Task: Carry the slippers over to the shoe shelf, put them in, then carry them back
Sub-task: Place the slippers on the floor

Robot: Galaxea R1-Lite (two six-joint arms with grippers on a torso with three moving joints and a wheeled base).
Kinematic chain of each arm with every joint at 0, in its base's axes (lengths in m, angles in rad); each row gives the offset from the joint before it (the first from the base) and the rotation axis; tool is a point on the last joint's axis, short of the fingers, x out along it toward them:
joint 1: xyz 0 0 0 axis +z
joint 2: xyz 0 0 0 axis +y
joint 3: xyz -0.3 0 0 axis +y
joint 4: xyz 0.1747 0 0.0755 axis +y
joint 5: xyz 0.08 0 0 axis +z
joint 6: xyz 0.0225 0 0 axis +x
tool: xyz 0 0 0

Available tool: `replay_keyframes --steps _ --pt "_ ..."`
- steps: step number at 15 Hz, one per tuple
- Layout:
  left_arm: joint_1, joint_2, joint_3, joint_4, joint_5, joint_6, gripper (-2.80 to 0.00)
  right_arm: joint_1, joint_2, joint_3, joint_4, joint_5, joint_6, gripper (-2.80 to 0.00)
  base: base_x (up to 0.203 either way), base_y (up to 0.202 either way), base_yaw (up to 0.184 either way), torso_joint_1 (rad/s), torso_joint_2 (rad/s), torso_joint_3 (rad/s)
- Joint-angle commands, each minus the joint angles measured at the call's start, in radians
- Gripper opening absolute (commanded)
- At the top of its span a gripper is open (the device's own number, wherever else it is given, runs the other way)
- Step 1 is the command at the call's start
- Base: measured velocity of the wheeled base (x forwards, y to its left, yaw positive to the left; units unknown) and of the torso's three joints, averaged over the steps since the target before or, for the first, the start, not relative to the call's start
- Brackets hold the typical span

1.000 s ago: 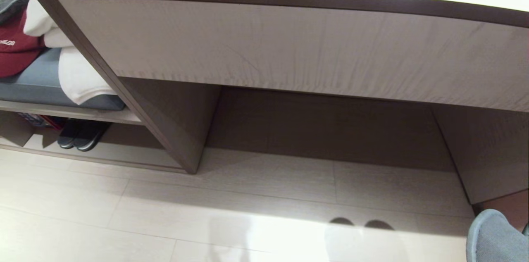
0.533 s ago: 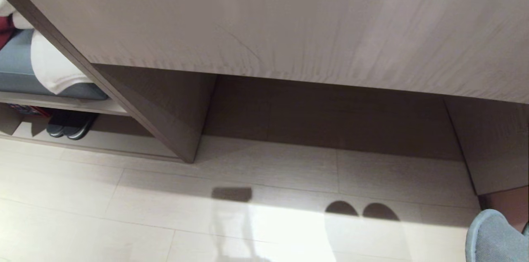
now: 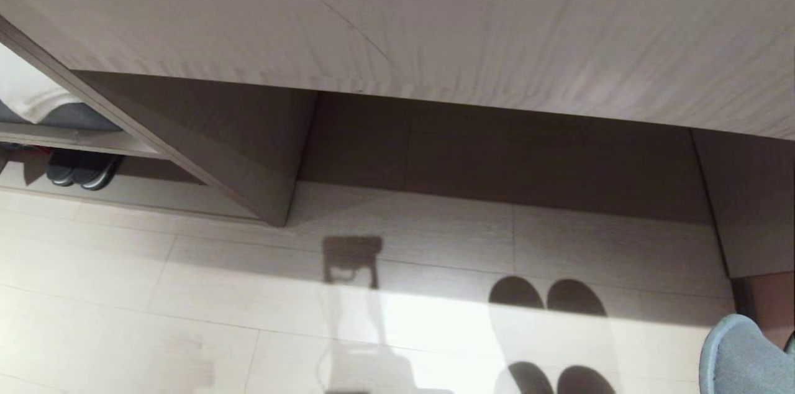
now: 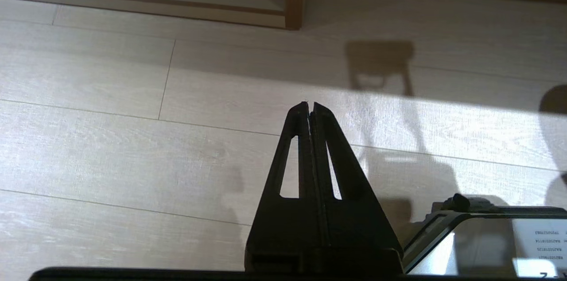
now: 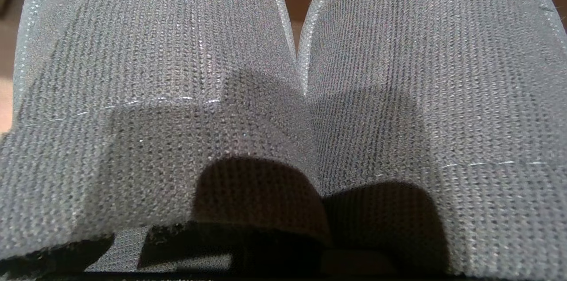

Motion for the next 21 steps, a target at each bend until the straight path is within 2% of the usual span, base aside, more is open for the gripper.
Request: replay_keyframes --steps 1,10,21 --pt "0.000 0.001 0.002 0.000 0.000 -0.001 -2.80 0.000 -0.002 0.000 0.000 0.000 -0.001 -2.80 0.000 0.000 0.000 -0.002 0.01 -0.199" --pt "0.000 0.001 0.002 0.000 0.000 -0.002 -2.80 0.000 -0.002 0.000 0.000 0.000 -0.002 -2.80 -0.182 0.000 0.001 0.003 0.00 -0.195" --pt "0.000 0.001 0.002 0.000 0.000 -0.001 -2.80 0.000 -0.002 0.000 0.000 0.002 -0.007 -2.80 -0.005 0.000 0.000 0.004 0.00 -0.199"
